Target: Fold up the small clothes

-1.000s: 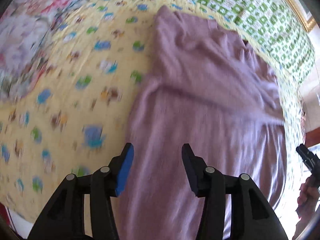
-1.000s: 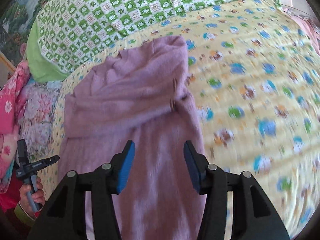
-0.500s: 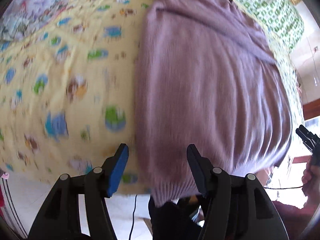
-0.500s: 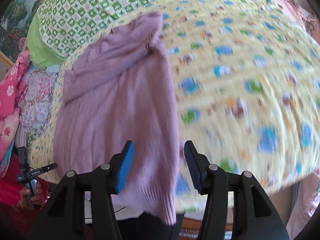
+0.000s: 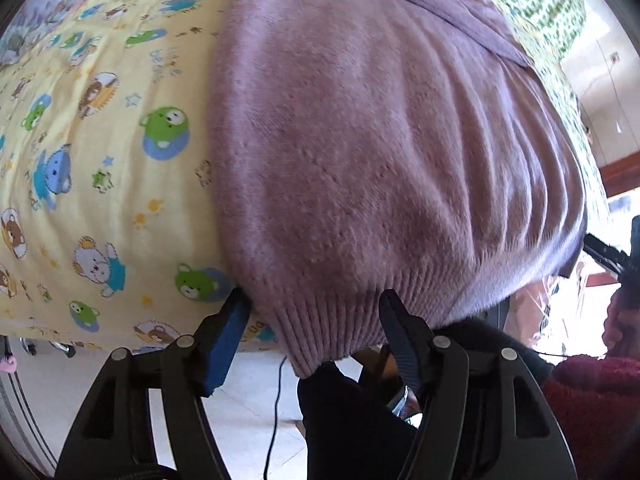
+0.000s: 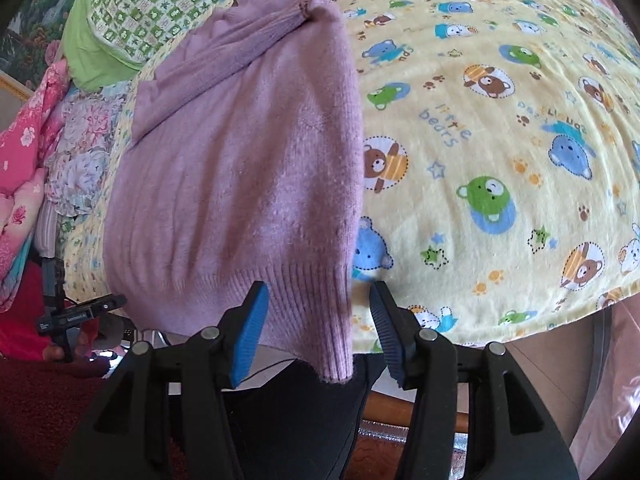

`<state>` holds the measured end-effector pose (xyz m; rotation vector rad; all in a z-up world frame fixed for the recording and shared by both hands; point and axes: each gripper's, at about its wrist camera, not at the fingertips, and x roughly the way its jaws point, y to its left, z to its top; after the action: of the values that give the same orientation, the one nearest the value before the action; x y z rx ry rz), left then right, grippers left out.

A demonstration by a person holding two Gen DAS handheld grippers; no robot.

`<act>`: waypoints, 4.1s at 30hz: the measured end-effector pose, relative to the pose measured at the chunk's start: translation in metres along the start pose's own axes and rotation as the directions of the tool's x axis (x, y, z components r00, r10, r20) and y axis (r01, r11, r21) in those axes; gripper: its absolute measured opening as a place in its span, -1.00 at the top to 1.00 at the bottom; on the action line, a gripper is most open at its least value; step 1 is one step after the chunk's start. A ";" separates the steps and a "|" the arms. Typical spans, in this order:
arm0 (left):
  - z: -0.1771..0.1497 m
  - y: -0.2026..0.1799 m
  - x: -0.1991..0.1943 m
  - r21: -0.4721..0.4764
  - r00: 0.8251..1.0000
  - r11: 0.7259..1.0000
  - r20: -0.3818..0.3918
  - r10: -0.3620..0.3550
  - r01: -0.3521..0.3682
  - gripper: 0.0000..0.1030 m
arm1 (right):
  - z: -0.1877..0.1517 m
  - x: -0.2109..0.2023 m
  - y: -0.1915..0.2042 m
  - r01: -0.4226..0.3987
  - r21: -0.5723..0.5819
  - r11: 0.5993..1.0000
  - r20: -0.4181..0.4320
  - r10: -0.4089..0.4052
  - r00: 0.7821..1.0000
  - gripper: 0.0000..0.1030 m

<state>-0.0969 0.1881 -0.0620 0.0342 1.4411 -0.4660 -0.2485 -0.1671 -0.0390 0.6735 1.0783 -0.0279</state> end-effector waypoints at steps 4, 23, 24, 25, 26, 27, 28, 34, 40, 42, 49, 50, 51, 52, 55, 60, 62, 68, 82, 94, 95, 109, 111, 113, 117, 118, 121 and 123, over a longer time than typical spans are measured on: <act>-0.002 -0.003 0.005 0.003 1.000 1.000 -0.003 0.006 -0.006 0.11 | -0.004 0.006 0.003 -0.019 -0.009 1.000 -0.020 0.019 1.000 -0.04; 0.048 -0.017 -0.086 0.015 0.965 0.988 0.214 -0.154 0.155 0.92 | 0.048 -0.044 0.031 -0.393 -0.014 0.919 0.130 0.391 0.911 0.85; 0.059 -0.018 -0.094 0.011 0.959 0.988 0.239 -0.154 0.156 0.92 | 0.057 -0.046 0.034 -0.411 -0.018 0.912 0.150 0.409 0.900 0.85; 0.070 -0.017 -0.102 0.010 0.951 0.986 0.263 -0.162 0.165 0.92 | 0.071 -0.049 0.037 -0.433 -0.026 0.901 0.178 0.430 0.885 0.85; 0.083 -0.016 -0.110 0.009 0.942 0.984 0.289 -0.173 0.179 0.92 | 0.081 -0.049 0.041 -0.446 -0.031 0.895 0.197 0.443 0.875 0.85; 0.098 -0.015 -0.117 0.009 0.931 0.982 0.316 -0.181 0.188 0.92 | 0.093 -0.049 0.044 -0.457 -0.034 0.889 0.218 0.453 0.864 0.85; 0.109 -0.015 -0.120 0.010 0.925 0.981 0.332 -0.185 0.193 0.92 | 0.111 -0.047 0.048 -0.477 -0.029 0.878 0.248 0.469 0.848 0.85; 0.215 -0.018 -0.129 -0.018 0.879 0.979 0.444 -0.173 0.201 0.92 | 0.202 -0.030 0.049 -0.486 -0.025 0.874 0.363 0.461 0.810 0.85; 0.314 -0.007 -0.104 -0.096 0.879 0.978 0.461 -0.120 0.184 0.92 | 0.290 0.011 0.034 -0.437 0.031 0.899 0.379 0.394 0.837 0.85; 0.339 -0.001 -0.090 -0.127 0.886 0.976 0.452 -0.104 0.179 0.92 | 0.311 0.024 0.028 -0.434 0.048 0.900 0.376 0.386 0.843 0.85; 0.395 0.017 -0.055 -0.203 0.900 0.966 0.431 -0.061 0.162 0.92 | 0.366 0.069 0.010 -0.410 0.110 0.906 0.352 0.350 0.868 0.85; 0.399 0.019 -0.051 -0.210 0.903 0.964 0.427 -0.057 0.160 0.92 | 0.372 0.077 0.007 -0.390 0.121 0.913 0.341 0.331 0.880 0.85; 0.407 0.023 -0.043 -0.223 0.908 0.963 0.415 -0.048 0.153 0.92 | 0.376 0.084 0.004 -0.378 0.134 0.916 0.329 0.318 0.889 0.85; 0.412 0.025 -0.035 -0.233 0.914 0.962 0.405 -0.039 0.145 0.92 | 0.379 0.093 0.000 -0.365 0.146 0.920 0.314 0.307 0.899 0.85; 0.422 0.031 -0.015 -0.261 0.926 0.957 0.377 -0.018 0.126 0.92 | 0.385 0.110 -0.007 -0.333 0.162 0.929 0.289 0.278 0.916 0.85; 0.430 0.035 0.004 -0.289 0.935 0.952 0.355 0.010 0.100 0.90 | 0.391 0.127 -0.012 -0.292 0.192 0.937 0.258 0.239 0.936 0.82; 0.432 0.035 0.004 -0.294 0.936 0.950 0.352 0.008 0.103 0.89 | 0.393 0.129 -0.013 -0.295 0.204 0.933 0.248 0.243 0.938 0.79; 0.428 0.028 -0.021 -0.252 0.932 0.963 0.363 0.007 0.092 0.72 | 0.395 0.114 -0.009 -0.275 0.198 0.941 0.256 0.222 0.941 0.53; 0.391 -0.047 -0.054 0.085 0.946 0.996 0.321 -0.048 0.021 0.04 | 0.368 0.079 0.058 -0.065 -0.123 0.990 0.243 0.093 0.966 -0.20; 0.436 -0.063 -0.012 0.202 0.928 0.943 0.318 0.194 -0.266 -0.29 | 0.399 0.118 0.078 0.151 -0.356 0.922 0.203 -0.081 0.976 -0.20; 0.441 -0.059 -0.012 0.207 0.927 0.940 0.318 0.198 -0.272 -0.31 | 0.401 0.122 0.079 0.163 -0.377 0.912 0.195 -0.094 0.976 -0.20; 0.468 -0.045 0.015 0.259 0.938 0.925 0.279 0.205 -0.279 0.90 | 0.411 0.104 0.073 0.079 -0.380 0.921 0.227 0.010 0.974 0.91; 0.463 -0.038 -0.012 0.201 0.926 0.949 0.338 0.166 -0.244 0.92 | 0.414 0.067 0.058 -0.013 -0.283 0.959 0.316 0.106 0.943 0.91; 0.461 -0.027 -0.035 0.133 0.906 0.964 0.392 0.162 -0.230 0.93 | 0.419 0.051 0.043 -0.065 -0.209 0.976 0.368 0.140 0.919 0.92; 0.475 -0.004 -0.024 0.062 0.904 0.967 0.372 0.209 -0.249 0.93 | 0.432 0.083 0.022 -0.048 -0.134 0.990 0.319 0.089 0.944 0.93; 0.477 0.000 -0.018 0.049 0.909 0.969 0.359 0.210 -0.244 0.93 | 0.433 0.095 0.018 -0.027 -0.123 0.992 0.304 0.063 0.951 0.93; 0.483 0.000 0.001 0.033 0.909 0.965 0.346 0.233 -0.260 0.93 | 0.432 0.121 0.014 0.037 -0.101 0.994 0.291 -0.006 0.957 0.93; 0.485 0.003 0.007 0.025 0.906 0.961 0.343 0.249 -0.274 0.92 | 0.431 0.131 0.011 0.051 -0.066 0.996 0.293 -0.030 0.956 0.93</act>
<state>0.3614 0.0436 0.0008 0.1963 1.0617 -0.2849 0.1652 -0.3438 -0.0133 0.5608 0.8037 -0.1197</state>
